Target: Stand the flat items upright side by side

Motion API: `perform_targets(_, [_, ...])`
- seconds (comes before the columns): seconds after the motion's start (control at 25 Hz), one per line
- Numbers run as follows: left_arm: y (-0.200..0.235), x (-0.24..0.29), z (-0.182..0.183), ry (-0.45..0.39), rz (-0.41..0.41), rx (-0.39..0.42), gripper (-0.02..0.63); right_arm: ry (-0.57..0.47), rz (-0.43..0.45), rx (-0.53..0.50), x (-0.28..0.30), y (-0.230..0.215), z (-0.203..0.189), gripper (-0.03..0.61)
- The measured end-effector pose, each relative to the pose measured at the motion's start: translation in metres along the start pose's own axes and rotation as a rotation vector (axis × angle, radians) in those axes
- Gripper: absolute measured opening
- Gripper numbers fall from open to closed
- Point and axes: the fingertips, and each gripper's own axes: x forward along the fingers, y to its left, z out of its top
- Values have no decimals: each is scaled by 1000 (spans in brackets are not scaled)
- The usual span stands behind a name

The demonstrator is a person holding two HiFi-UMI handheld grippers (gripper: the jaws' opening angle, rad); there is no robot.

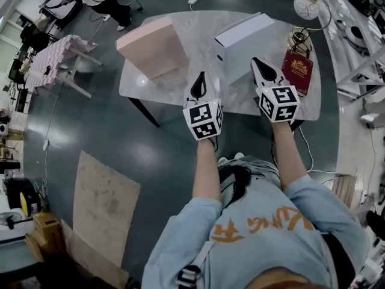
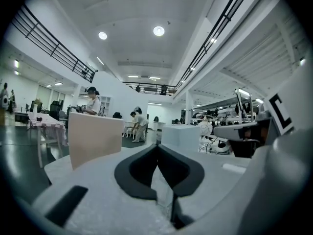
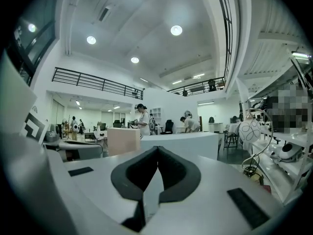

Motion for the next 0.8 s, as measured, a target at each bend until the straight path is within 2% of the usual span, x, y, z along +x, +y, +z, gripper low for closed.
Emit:
perform_targets(0.24, [6, 7, -3, 34, 29, 35, 12, 26, 9, 37, 15, -7, -12, 3])
perform_targets(0.48, [42, 4, -13, 61, 56, 37, 12, 47, -8, 52, 30, 3, -24, 3])
perform_targets(0.8, [115, 21, -37, 63, -21, -8, 12, 36, -133, 54, 58, 9, -43, 3])
